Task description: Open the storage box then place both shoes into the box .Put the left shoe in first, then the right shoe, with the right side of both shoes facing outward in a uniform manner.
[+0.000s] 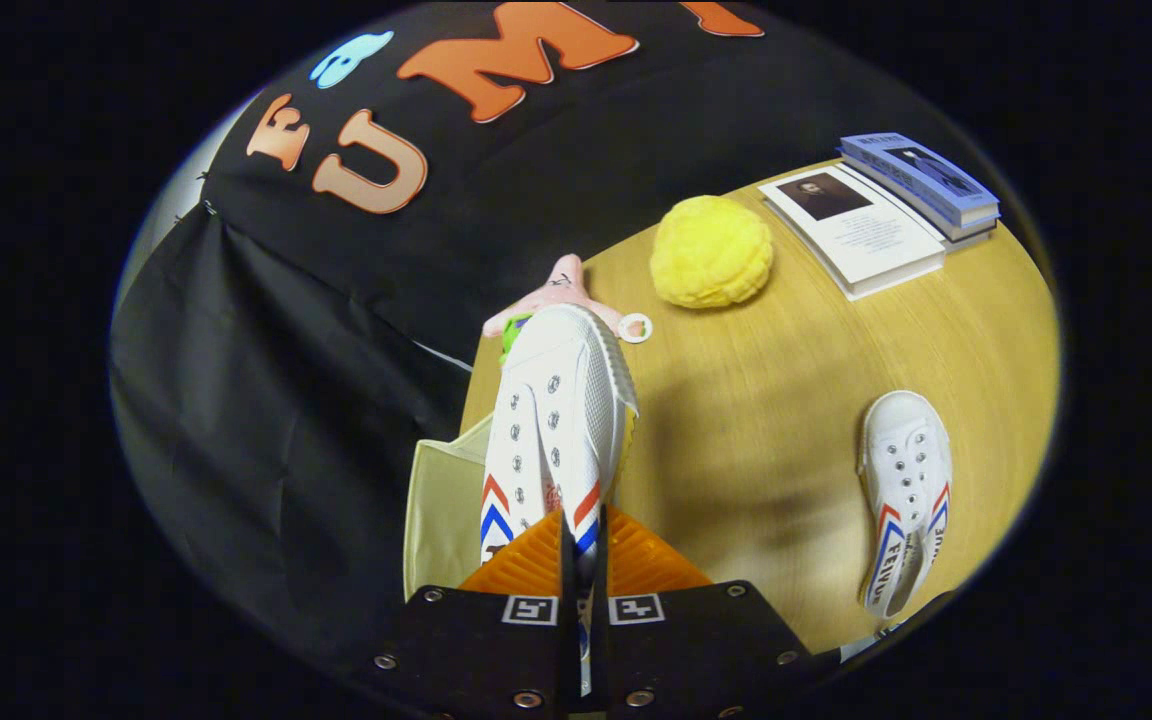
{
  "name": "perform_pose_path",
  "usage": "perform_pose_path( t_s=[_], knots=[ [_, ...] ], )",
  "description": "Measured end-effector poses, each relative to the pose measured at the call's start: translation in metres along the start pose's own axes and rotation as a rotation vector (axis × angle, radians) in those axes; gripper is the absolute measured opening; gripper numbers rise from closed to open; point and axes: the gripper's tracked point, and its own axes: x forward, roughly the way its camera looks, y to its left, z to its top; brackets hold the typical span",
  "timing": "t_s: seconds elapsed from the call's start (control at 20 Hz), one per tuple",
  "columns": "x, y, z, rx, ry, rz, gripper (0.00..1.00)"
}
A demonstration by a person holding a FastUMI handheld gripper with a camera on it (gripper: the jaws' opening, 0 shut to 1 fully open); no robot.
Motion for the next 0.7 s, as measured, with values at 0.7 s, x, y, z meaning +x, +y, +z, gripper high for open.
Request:
perform_pose_path(
  t_s=[0.7],
  knots=[
    [0.110,0.121,-0.080,-0.234,0.166,0.042,0.04]
  ],
)
